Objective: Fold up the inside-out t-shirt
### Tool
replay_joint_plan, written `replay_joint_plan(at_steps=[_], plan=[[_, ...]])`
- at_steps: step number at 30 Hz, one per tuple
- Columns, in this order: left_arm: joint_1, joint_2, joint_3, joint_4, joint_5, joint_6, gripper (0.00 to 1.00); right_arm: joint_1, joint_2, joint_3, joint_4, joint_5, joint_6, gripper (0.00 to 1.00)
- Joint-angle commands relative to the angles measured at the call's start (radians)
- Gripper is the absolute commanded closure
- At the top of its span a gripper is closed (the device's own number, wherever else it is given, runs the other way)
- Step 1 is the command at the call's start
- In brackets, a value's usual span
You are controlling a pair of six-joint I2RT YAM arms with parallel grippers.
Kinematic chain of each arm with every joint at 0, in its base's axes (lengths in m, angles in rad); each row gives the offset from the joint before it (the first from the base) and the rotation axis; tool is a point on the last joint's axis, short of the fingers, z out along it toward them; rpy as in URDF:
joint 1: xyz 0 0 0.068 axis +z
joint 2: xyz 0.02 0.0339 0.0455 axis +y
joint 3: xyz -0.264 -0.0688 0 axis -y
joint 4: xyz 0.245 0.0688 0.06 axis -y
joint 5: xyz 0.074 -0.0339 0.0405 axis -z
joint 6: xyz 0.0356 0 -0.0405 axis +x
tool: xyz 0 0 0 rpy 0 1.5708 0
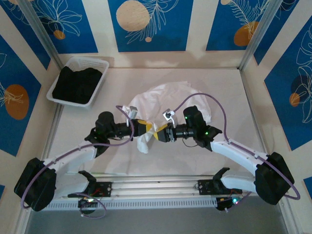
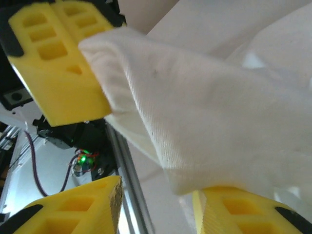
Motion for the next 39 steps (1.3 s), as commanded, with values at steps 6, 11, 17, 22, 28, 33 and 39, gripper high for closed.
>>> replay_joint_plan(at_steps=[6, 11, 17, 22, 28, 33, 39], plan=[[0.009, -0.010, -0.014, 0.033, 0.005, -0.010, 1.00, -0.004, 0.027, 0.022, 0.100, 0.093, 0.067, 0.56], [0.009, -0.010, -0.018, 0.034, 0.002, -0.007, 1.00, -0.008, 0.036, 0.037, 0.118, 0.093, 0.070, 0.70], [0.023, -0.029, -0.012, -0.083, -0.147, 0.030, 1.00, -0.059, -0.045, 0.078, -0.015, -0.030, 0.007, 0.96], [0.036, -0.031, 0.020, -0.239, -0.341, 0.105, 0.86, -0.101, -0.009, 0.126, -0.036, -0.307, 0.090, 0.99], [0.020, -0.060, 0.041, -0.390, -0.444, 0.166, 0.69, -0.104, 0.059, 0.147, 0.014, -0.319, 0.207, 1.00], [-0.033, -0.183, 0.025, -0.480, -0.522, 0.188, 0.59, -0.111, 0.115, 0.178, 0.026, -0.309, 0.285, 1.00], [-0.161, -0.299, 0.042, -0.569, -0.580, 0.274, 0.56, -0.124, 0.181, 0.201, 0.037, -0.319, 0.377, 1.00]])
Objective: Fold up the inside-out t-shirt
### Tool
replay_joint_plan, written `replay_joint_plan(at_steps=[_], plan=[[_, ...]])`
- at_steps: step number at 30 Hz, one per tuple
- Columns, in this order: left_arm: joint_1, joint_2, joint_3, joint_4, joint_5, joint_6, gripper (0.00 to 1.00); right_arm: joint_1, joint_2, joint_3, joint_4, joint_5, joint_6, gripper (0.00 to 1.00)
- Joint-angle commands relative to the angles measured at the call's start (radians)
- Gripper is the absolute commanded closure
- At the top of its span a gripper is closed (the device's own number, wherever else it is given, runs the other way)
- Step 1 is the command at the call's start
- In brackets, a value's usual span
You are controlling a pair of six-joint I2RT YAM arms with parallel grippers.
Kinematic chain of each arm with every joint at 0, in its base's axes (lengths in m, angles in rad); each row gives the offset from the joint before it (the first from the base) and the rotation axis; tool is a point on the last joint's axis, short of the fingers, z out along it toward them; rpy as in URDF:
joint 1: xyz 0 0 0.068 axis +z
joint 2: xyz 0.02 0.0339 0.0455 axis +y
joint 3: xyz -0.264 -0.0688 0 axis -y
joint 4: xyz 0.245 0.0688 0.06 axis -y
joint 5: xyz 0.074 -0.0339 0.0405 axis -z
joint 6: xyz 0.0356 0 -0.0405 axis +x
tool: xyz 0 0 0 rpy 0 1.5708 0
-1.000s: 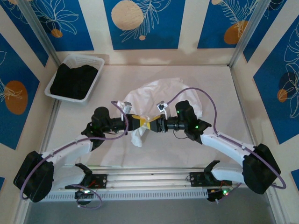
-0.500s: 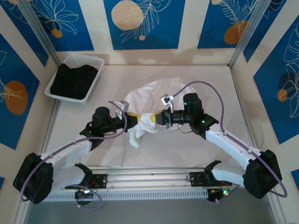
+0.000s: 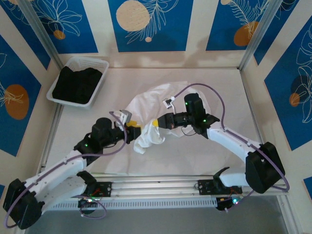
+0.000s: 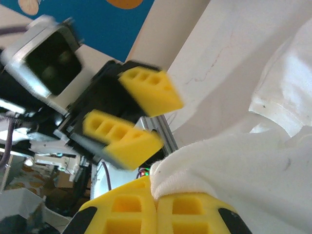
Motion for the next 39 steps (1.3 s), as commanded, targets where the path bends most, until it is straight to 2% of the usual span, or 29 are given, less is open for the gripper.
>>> replay_joint_plan(at_steps=[1, 4, 7, 10, 12, 16, 20, 23, 28, 33, 39], plan=[[-0.069, -0.009, 0.039, -0.075, -0.054, 0.093, 0.56, -0.008, 0.027, 0.033, 0.023, -0.046, 0.084, 1.00], [-0.108, 0.051, 0.077, -0.075, -0.057, 0.157, 0.53, -0.009, 0.046, 0.043, 0.039, -0.082, 0.103, 1.00], [-0.111, 0.118, 0.107, -0.036, -0.061, 0.183, 0.53, -0.012, 0.048, 0.054, 0.026, -0.099, 0.103, 1.00], [-0.111, 0.171, 0.125, 0.015, -0.045, 0.199, 0.56, -0.019, 0.048, 0.057, 0.026, -0.114, 0.115, 1.00], [-0.111, 0.203, 0.137, 0.034, -0.039, 0.206, 0.63, -0.020, 0.052, 0.056, 0.034, -0.132, 0.127, 1.00], [-0.109, 0.238, 0.151, 0.077, -0.032, 0.198, 0.88, -0.027, 0.055, 0.058, 0.014, -0.147, 0.125, 1.00], [-0.108, 0.230, 0.152, 0.102, 0.036, 0.182, 1.00, -0.051, 0.058, 0.065, -0.059, -0.124, 0.096, 1.00], [-0.100, 0.211, 0.142, 0.114, 0.129, 0.167, 1.00, -0.080, 0.061, 0.084, -0.145, -0.077, 0.058, 0.97], [-0.052, 0.160, 0.092, 0.173, 0.284, 0.081, 1.00, -0.145, 0.036, 0.110, -0.309, 0.036, -0.060, 0.81], [-0.021, 0.144, 0.070, 0.193, 0.299, 0.037, 1.00, -0.149, -0.004, 0.102, -0.404, 0.106, -0.198, 0.73], [-0.002, 0.137, 0.057, 0.191, 0.295, 0.029, 1.00, -0.144, -0.124, -0.040, -0.375, 0.206, -0.281, 0.64]])
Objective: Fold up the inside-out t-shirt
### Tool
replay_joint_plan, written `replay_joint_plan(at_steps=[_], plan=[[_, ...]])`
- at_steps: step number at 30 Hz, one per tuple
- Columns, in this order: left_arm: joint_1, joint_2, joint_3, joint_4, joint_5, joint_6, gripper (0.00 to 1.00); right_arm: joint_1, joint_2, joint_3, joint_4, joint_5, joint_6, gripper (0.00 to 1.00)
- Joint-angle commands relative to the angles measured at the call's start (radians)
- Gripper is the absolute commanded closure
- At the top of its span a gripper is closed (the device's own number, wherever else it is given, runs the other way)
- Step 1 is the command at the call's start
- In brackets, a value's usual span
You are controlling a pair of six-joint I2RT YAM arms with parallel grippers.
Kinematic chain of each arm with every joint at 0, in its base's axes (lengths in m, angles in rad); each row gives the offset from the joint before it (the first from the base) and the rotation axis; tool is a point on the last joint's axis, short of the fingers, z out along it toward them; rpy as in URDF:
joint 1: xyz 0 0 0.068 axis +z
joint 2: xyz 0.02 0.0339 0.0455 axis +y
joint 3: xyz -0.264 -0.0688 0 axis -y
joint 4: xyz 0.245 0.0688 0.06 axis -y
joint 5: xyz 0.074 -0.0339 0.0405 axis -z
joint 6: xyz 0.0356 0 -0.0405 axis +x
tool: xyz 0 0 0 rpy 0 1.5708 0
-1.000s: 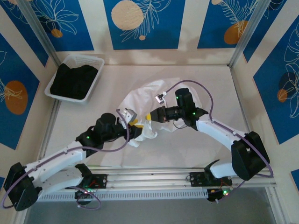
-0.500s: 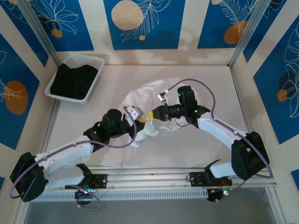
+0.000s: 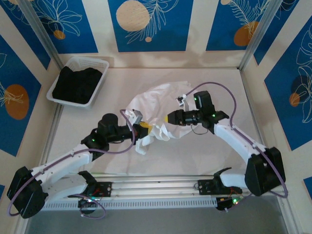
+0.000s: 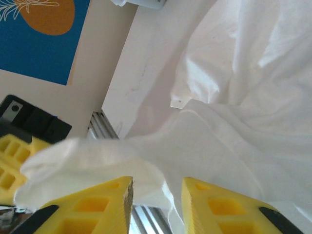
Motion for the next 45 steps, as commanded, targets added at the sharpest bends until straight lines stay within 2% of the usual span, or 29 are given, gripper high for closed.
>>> replay_joint_plan(at_steps=[1, 7, 11, 13, 16, 19, 21, 24, 28, 33, 39, 43, 45], plan=[[0.014, -0.017, -0.011, 0.032, 0.032, -0.023, 1.00, 0.010, -0.062, -0.080, -0.025, 0.057, -0.097, 0.63], [0.015, -0.015, -0.010, 0.031, 0.021, -0.035, 1.00, 0.083, -0.114, -0.207, 0.049, 0.074, -0.106, 0.54], [0.017, -0.018, -0.010, 0.031, 0.022, -0.038, 1.00, 0.114, -0.091, -0.231, 0.078, 0.156, -0.108, 0.55], [0.016, -0.021, -0.014, 0.031, 0.020, -0.040, 1.00, 0.114, -0.068, -0.221, 0.081, 0.180, -0.104, 0.65], [0.018, -0.038, -0.021, 0.016, 0.002, -0.034, 1.00, 0.112, -0.066, -0.200, 0.068, 0.210, -0.098, 0.87], [0.027, -0.070, -0.041, -0.008, -0.024, -0.020, 1.00, 0.076, -0.109, -0.176, -0.006, 0.279, -0.101, 0.96], [0.031, -0.094, -0.059, -0.027, -0.038, 0.003, 1.00, 0.019, -0.136, -0.163, -0.059, 0.297, -0.083, 0.99], [0.031, -0.119, -0.109, 0.008, -0.038, 0.034, 1.00, -0.049, -0.159, -0.152, -0.096, 0.287, -0.071, 1.00], [0.018, -0.100, -0.162, 0.088, 0.013, 0.032, 1.00, -0.082, -0.148, -0.134, -0.122, 0.275, -0.079, 1.00], [-0.027, 0.021, -0.134, 0.042, 0.016, 0.089, 1.00, -0.107, -0.102, -0.077, -0.171, 0.235, -0.116, 0.98], [-0.062, 0.136, -0.131, 0.141, 0.030, 0.096, 1.00, -0.136, -0.082, -0.027, -0.252, 0.264, -0.151, 0.96], [-0.085, 0.209, -0.099, 0.161, 0.034, 0.107, 1.00, -0.145, -0.087, -0.011, -0.249, 0.237, -0.155, 0.96], [-0.086, 0.240, -0.085, 0.158, 0.000, 0.106, 0.96, -0.144, -0.082, -0.011, -0.244, 0.224, -0.156, 0.97]])
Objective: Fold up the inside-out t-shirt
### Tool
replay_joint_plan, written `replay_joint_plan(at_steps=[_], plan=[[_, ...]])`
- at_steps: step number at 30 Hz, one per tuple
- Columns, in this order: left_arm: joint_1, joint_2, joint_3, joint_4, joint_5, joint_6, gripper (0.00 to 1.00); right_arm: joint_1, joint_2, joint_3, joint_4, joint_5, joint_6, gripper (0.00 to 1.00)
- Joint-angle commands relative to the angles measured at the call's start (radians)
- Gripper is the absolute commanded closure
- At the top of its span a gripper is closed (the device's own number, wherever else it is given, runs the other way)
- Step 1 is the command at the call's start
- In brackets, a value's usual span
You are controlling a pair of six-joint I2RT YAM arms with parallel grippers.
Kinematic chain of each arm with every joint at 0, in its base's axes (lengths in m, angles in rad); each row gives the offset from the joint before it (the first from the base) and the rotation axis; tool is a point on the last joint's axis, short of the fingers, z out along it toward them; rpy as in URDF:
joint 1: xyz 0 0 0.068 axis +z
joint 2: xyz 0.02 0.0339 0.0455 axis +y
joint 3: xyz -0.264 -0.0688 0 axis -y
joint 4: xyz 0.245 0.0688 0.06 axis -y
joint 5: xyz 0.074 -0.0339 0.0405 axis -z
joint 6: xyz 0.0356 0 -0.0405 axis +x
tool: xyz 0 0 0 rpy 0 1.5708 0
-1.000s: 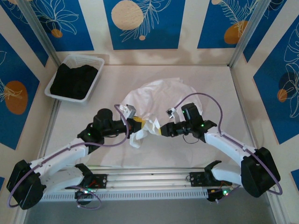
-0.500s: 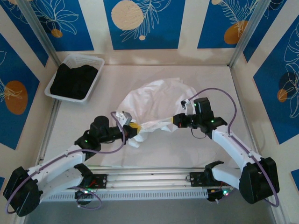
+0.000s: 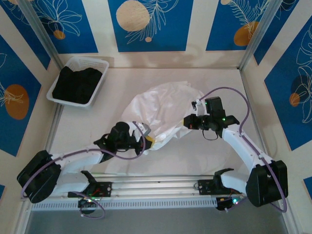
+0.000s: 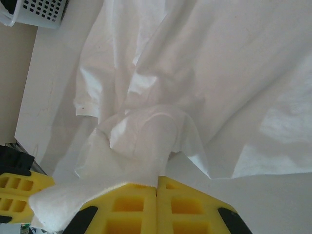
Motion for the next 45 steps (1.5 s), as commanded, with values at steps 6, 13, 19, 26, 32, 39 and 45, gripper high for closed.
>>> replay_joint_plan(at_steps=[6, 13, 19, 26, 32, 39, 45], plan=[[-0.010, 0.071, 0.062, -0.064, -0.333, -0.004, 0.94, 0.027, 0.062, 0.001, 0.041, -0.103, 0.019, 1.00], [-0.010, 0.055, 0.074, -0.207, -0.558, -0.041, 0.76, 0.093, 0.272, 0.085, 0.109, -0.111, 0.061, 1.00], [-0.015, -0.027, 0.044, -0.216, -0.454, 0.059, 0.61, 0.095, 0.414, 0.177, 0.090, -0.112, 0.034, 1.00], [-0.038, 0.001, 0.108, -0.234, -0.299, 0.199, 0.61, 0.082, 0.436, 0.200, 0.075, -0.106, 0.014, 1.00], [-0.050, 0.126, 0.192, -0.241, -0.261, 0.267, 0.60, 0.076, 0.432, 0.197, 0.067, -0.106, 0.007, 1.00], [-0.050, 0.207, 0.228, -0.247, -0.273, 0.292, 0.58, 0.070, 0.425, 0.188, 0.072, -0.112, 0.005, 1.00], [-0.049, 0.249, 0.251, -0.242, -0.301, 0.281, 0.73, 0.065, 0.420, 0.188, 0.074, -0.112, 0.004, 1.00]])
